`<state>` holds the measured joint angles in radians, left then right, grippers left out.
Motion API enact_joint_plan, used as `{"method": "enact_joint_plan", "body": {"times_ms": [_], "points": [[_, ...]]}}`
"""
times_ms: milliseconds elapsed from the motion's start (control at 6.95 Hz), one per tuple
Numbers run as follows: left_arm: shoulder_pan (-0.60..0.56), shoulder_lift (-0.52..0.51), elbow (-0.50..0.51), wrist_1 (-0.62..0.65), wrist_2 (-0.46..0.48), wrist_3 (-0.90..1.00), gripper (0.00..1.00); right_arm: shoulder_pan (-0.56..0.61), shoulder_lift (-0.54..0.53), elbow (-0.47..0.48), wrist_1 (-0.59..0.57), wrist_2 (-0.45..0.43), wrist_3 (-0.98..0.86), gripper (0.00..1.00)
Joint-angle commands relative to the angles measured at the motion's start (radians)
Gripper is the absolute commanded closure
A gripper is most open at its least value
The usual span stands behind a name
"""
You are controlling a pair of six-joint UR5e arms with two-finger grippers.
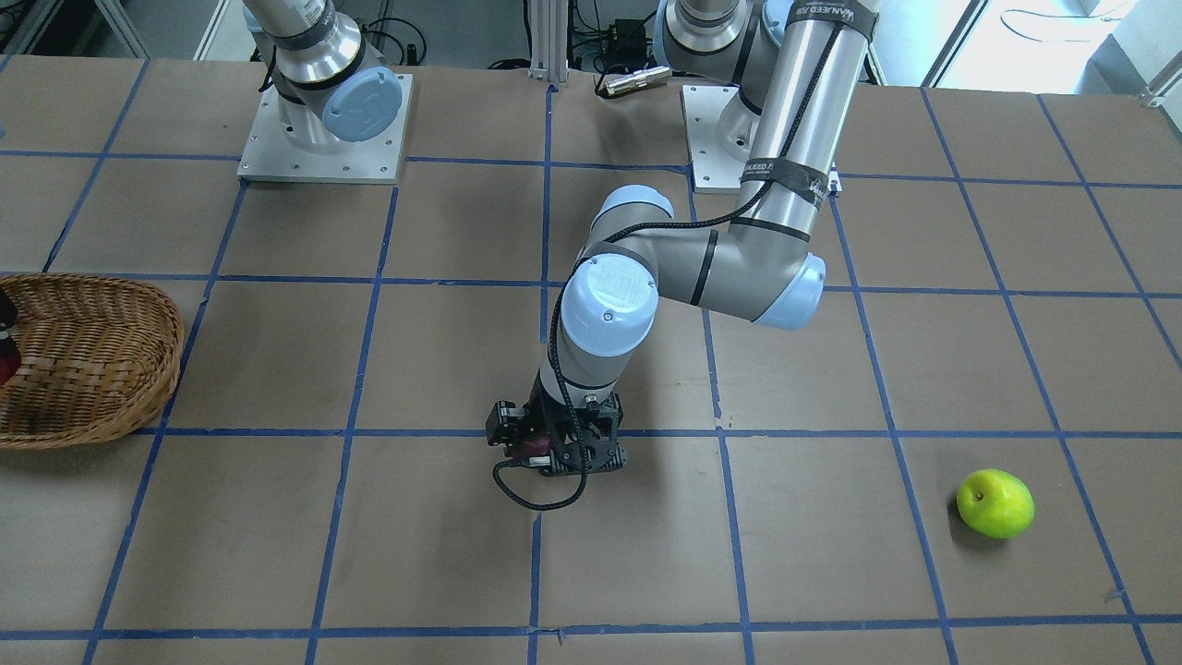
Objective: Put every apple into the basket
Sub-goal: 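Drop the red apple in the basket with right while left sets dark apple centrally, then grasp the dark apple with the right gripper while the left grasps the green apple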
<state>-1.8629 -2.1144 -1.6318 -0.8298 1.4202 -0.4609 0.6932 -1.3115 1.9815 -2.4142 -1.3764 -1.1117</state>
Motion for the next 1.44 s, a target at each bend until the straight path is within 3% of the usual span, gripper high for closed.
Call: {"method": "enact_joint_plan", "body": {"times_ms": [0, 144, 576, 719, 1007, 1295], "points": [[0.147, 0.113, 0.029, -0.111, 0.048, 0.211, 0.0, -0.009, 0.026, -0.013, 0.003, -0.004, -0.026, 0.0], [0.282, 0.152, 0.074, -0.305, 0.028, 0.446, 0.0, -0.009, 0.018, -0.013, 0.012, -0.007, -0.048, 0.0], [0.589, 0.145, 0.139, -0.388, 0.025, 0.886, 0.0, 0.067, -0.139, -0.018, 0.171, -0.012, -0.014, 0.0], [0.678, 0.104, 0.153, -0.387, 0.023, 1.057, 0.0, 0.192, -0.184, -0.015, 0.222, -0.045, 0.068, 0.0], [0.767, 0.003, 0.249, -0.393, 0.025, 1.218, 0.0, 0.488, -0.203, -0.01, 0.236, -0.058, 0.523, 0.0], [0.774, -0.085, 0.312, -0.439, 0.005, 1.246, 0.0, 0.799, -0.165, -0.023, 0.219, -0.111, 0.949, 0.0]]}}
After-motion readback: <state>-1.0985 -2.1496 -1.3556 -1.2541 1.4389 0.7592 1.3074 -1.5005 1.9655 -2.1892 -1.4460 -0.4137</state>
